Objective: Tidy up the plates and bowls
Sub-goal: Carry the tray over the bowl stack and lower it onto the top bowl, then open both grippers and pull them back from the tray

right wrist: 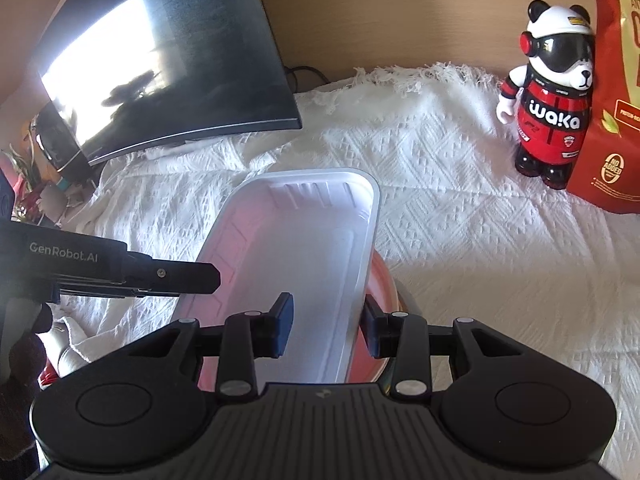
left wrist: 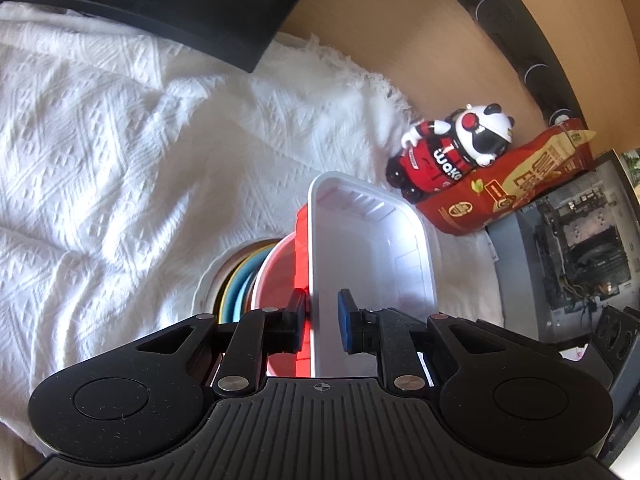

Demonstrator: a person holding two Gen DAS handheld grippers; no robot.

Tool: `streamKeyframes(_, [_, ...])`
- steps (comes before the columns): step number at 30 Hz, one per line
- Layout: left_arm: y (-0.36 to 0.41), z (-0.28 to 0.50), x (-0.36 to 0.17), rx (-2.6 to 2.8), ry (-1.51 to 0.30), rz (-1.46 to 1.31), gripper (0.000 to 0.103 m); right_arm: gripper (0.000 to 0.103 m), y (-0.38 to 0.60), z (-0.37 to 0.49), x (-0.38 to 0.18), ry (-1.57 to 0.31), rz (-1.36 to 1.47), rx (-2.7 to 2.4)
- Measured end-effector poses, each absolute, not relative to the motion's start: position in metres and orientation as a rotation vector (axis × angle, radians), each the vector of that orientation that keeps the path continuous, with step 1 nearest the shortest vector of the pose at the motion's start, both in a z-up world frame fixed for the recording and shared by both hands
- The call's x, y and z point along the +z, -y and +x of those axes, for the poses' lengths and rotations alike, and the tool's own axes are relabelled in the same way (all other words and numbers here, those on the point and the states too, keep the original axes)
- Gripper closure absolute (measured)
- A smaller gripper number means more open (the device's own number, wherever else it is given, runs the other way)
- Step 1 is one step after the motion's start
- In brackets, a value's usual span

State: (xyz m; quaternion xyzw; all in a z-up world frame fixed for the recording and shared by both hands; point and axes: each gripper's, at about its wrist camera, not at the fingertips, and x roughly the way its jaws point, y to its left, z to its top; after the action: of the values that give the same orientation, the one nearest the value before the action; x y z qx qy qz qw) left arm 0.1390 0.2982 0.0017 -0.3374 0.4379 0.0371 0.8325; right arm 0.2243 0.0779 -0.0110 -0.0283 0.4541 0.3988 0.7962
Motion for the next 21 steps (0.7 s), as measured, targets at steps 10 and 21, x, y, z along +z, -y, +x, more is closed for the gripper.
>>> streamKeyframes(10, [-0.303,0.133,0.013,0.038,-0.865,-0.632,0.084,0.066,-0.075,0.219,-0.004,-0.949,-0.014,0.758])
streamKeyframes(21, [-0.3,0.088,0.033,0.086,-0.667,-0.522,0.084,0.046,-0.036,0.196,0.024,-0.773,0.064,0.568])
